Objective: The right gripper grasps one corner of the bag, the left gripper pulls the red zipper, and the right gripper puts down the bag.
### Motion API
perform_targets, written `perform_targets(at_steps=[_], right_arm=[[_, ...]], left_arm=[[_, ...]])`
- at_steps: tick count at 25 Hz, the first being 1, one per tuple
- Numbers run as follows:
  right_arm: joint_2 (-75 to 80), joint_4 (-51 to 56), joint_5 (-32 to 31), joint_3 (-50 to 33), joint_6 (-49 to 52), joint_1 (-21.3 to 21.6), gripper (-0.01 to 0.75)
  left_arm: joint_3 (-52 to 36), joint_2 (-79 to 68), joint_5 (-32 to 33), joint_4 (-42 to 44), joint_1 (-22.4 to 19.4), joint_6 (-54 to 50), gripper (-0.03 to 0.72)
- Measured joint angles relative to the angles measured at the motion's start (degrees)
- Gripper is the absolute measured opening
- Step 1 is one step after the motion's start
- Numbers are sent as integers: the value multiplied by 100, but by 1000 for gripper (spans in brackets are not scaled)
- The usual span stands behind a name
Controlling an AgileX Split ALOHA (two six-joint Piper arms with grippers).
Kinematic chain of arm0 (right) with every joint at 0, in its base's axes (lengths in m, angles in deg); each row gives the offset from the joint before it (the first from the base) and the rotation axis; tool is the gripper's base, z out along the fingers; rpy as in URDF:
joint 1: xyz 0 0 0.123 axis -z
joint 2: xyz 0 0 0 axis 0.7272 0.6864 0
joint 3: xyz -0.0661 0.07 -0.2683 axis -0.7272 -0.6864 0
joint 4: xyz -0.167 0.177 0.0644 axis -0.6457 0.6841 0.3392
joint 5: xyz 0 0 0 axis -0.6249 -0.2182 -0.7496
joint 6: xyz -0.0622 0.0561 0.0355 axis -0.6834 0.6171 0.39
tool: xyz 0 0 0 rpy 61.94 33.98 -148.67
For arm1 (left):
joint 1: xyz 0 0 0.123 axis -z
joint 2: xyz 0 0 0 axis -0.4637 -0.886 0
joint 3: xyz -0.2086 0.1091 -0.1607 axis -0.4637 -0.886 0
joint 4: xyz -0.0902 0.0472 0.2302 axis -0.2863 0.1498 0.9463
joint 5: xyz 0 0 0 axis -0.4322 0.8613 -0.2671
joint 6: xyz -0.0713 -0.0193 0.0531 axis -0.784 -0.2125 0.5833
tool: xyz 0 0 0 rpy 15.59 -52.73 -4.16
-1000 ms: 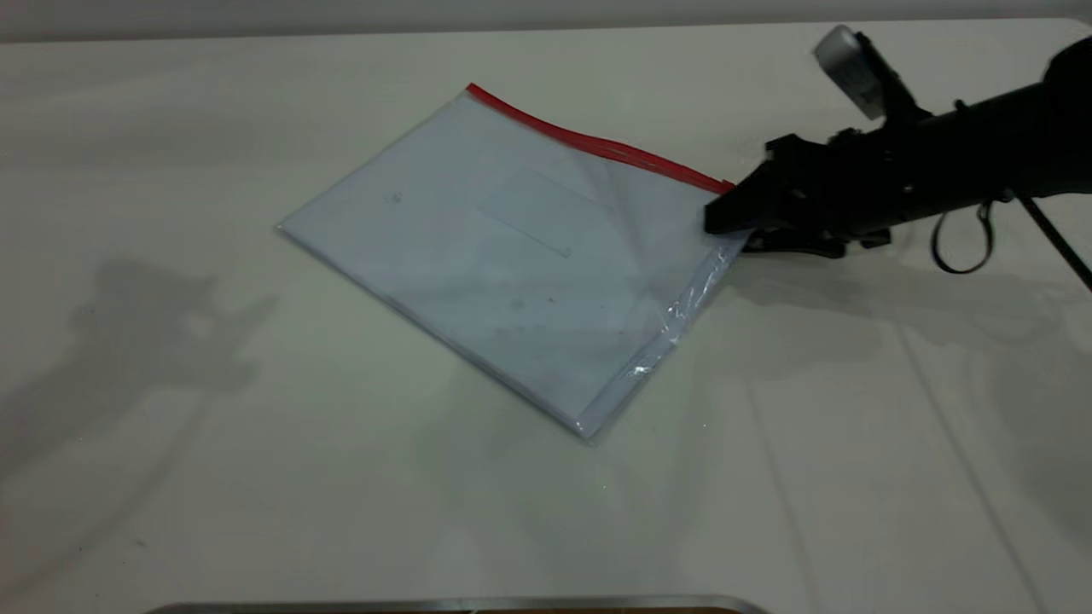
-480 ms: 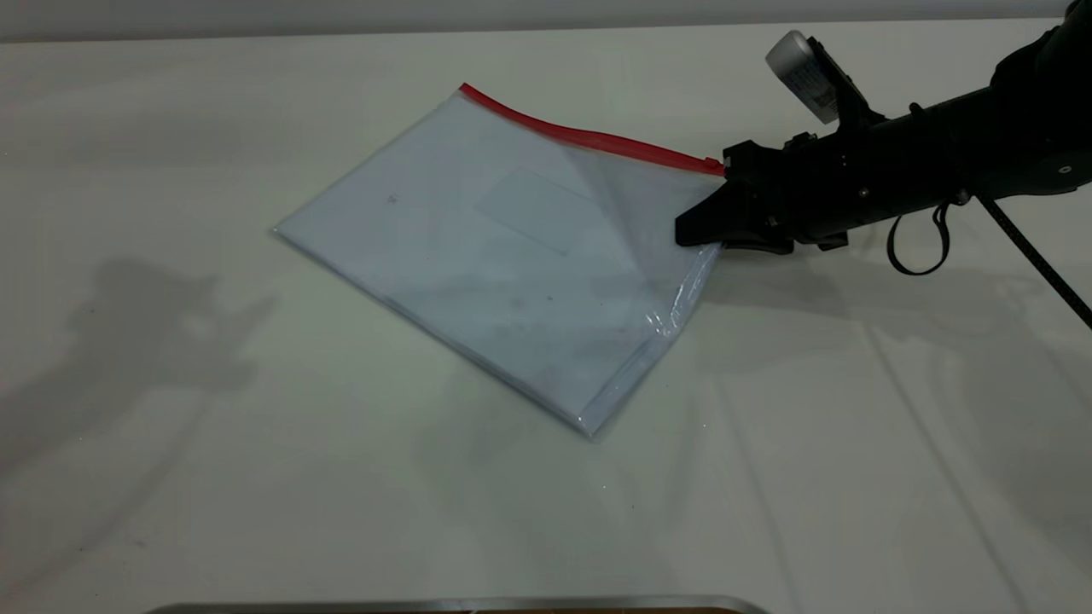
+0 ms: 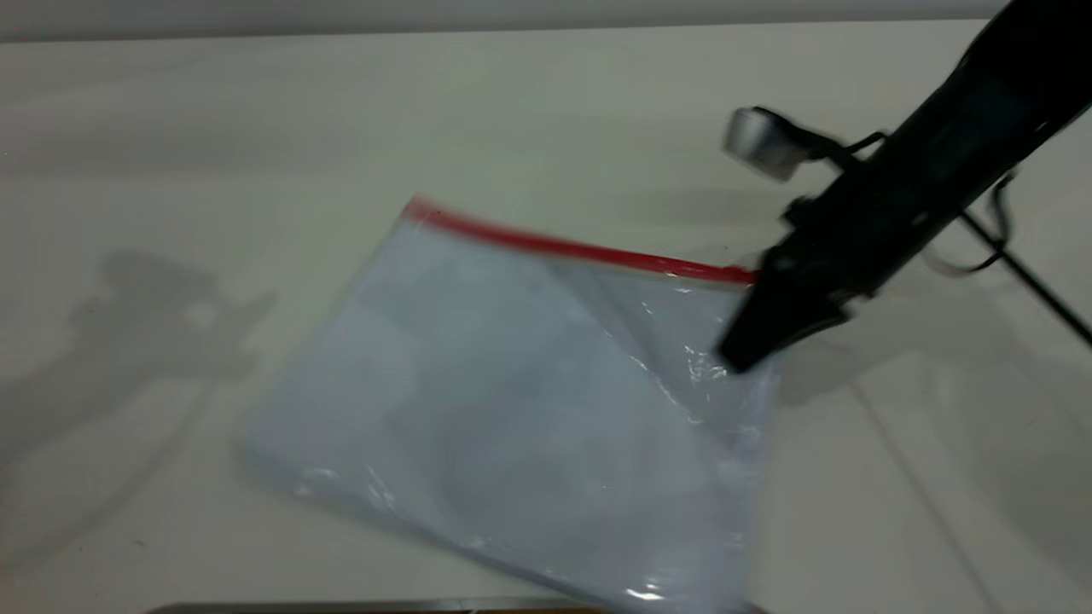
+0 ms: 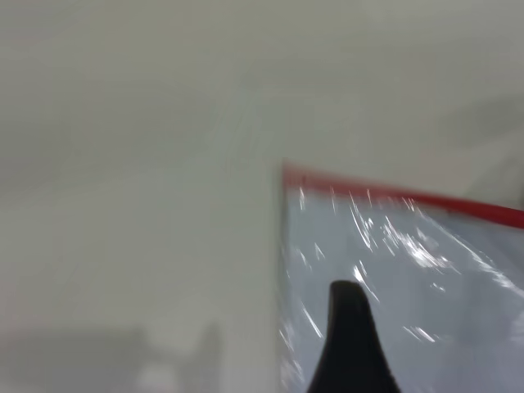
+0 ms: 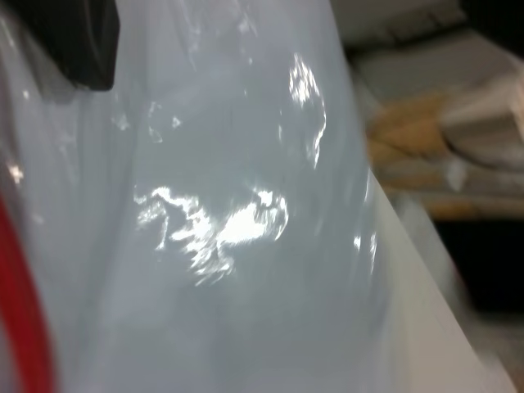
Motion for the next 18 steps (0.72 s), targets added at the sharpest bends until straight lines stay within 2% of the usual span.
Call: perform_targets(at_steps=[3, 5, 8, 12, 18], right_arm=[[-265, 47, 135, 380, 200, 261, 34], [-414, 563, 241, 619, 88, 205, 34], [-476, 1304, 356, 889, -156, -253, 34], [-476, 1568, 535, 1074, -277, -890, 34], [-476, 1600, 591, 1090, -302, -1223, 34]], left_arm=[[27, -298, 0, -70, 0, 21, 586], [132, -530, 63, -268, 0, 116, 586], [473, -958, 397, -653, 0, 473, 586], [1169, -1674, 1111, -1072, 0, 1163, 586], [2528, -2985, 2390, -960, 166, 1516, 586]])
